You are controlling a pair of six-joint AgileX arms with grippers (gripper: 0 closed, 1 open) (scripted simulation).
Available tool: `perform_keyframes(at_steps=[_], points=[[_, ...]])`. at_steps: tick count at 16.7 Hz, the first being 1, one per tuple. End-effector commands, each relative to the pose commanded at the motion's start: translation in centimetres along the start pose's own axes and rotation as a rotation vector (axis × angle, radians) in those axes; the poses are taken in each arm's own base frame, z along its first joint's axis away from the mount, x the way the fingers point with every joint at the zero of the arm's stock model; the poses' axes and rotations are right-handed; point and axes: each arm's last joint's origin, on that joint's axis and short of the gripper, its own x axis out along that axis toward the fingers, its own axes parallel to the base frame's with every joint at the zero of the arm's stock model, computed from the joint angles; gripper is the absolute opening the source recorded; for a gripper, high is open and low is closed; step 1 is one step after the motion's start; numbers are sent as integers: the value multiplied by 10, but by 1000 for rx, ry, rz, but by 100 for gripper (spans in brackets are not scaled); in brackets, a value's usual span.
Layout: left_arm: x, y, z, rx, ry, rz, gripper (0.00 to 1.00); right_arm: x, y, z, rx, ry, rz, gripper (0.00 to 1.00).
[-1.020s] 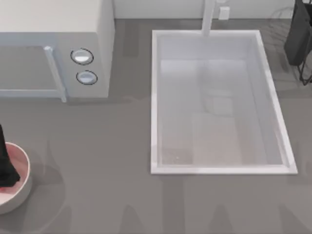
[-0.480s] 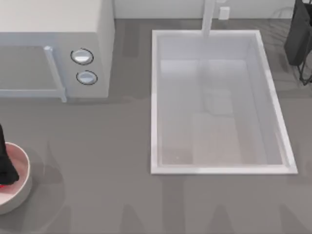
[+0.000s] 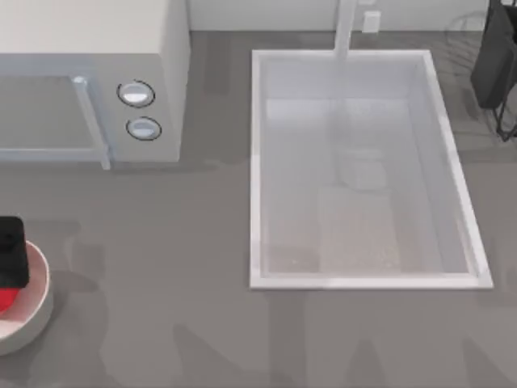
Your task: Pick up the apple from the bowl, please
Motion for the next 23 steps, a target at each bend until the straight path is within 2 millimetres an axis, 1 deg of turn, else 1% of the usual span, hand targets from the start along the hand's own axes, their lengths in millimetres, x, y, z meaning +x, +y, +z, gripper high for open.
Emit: perform_keyframes(at_steps=[2, 5, 8, 11, 14, 19, 21, 23], points=[[14, 1, 18, 3, 193, -2, 100, 0, 0, 0, 0, 0, 0, 100], [44, 3, 41, 7, 475, -8, 100, 0, 0, 0, 0, 0, 0, 100], [76, 5, 54, 9, 710, -14, 100, 0, 0, 0, 0, 0, 0, 100], [99, 6, 60, 10, 864, -20, 100, 0, 0, 0, 0, 0, 0, 100], [108, 7, 62, 10, 921, -22, 100, 0, 0, 0, 0, 0, 0, 100], [108, 5, 61, 14, 919, -24, 100, 0, 0, 0, 0, 0, 0, 100], [115, 5, 53, 13, 925, -24, 100, 0, 0, 0, 0, 0, 0, 100], [129, 5, 40, 13, 925, -24, 100, 0, 0, 0, 0, 0, 0, 100]])
